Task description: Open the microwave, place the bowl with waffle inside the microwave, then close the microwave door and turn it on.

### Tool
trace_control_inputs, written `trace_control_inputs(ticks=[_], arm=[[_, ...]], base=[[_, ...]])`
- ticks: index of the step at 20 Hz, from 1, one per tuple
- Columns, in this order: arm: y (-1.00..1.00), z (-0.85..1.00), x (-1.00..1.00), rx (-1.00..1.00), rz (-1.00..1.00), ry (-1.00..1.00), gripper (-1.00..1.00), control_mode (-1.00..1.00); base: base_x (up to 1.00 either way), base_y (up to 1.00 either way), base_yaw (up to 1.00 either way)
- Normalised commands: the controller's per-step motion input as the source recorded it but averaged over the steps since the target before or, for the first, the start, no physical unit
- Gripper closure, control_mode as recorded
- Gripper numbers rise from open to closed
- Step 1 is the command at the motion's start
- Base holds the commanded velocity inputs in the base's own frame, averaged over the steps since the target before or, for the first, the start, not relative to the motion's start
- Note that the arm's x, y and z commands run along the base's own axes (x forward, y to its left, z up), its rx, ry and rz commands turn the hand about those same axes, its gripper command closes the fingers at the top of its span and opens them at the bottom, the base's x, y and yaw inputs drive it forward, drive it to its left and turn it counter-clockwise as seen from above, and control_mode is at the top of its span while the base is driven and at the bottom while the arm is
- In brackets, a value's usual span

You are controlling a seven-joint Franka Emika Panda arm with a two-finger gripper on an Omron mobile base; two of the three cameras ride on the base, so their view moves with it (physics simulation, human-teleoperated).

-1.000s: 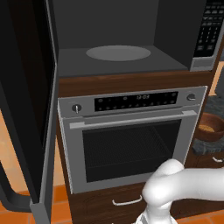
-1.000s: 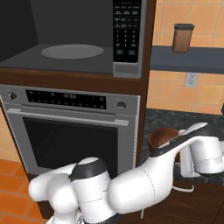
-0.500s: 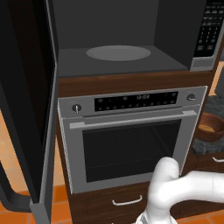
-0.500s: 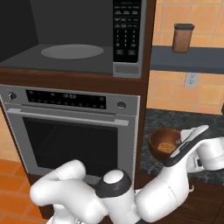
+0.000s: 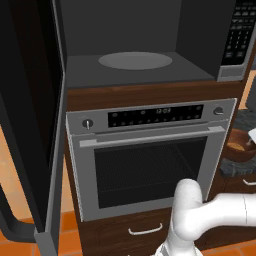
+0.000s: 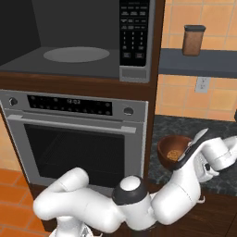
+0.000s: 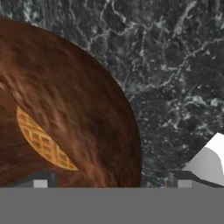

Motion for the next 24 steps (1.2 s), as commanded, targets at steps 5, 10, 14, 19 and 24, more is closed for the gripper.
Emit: trace_control_inputs(ticks=[5,10,14,19,24], arm=[[0.08,-0.34,0.02,0.0,-0.02,0.15,1.0,-1.0],[0.1,-0.26,-0.02,0.0,-0.05,0.07,1.0,-1.0],[-0.15,0.0,-0.53,0.0,-0.28,-0.01,1.0,-1.0],[-0.22,0.24,-0.98,0.0,-0.34,-0.24,1.0,-1.0],[0.0,0.63,-1.0,-0.02,-0.24,-0.42,1.0,-1.0]], base=[[0.0,0.0,0.0],[0.0,0.0,0.0],[0.0,0.0,0.0],[0.0,0.0,0.0],[0.0,0.0,0.0]])
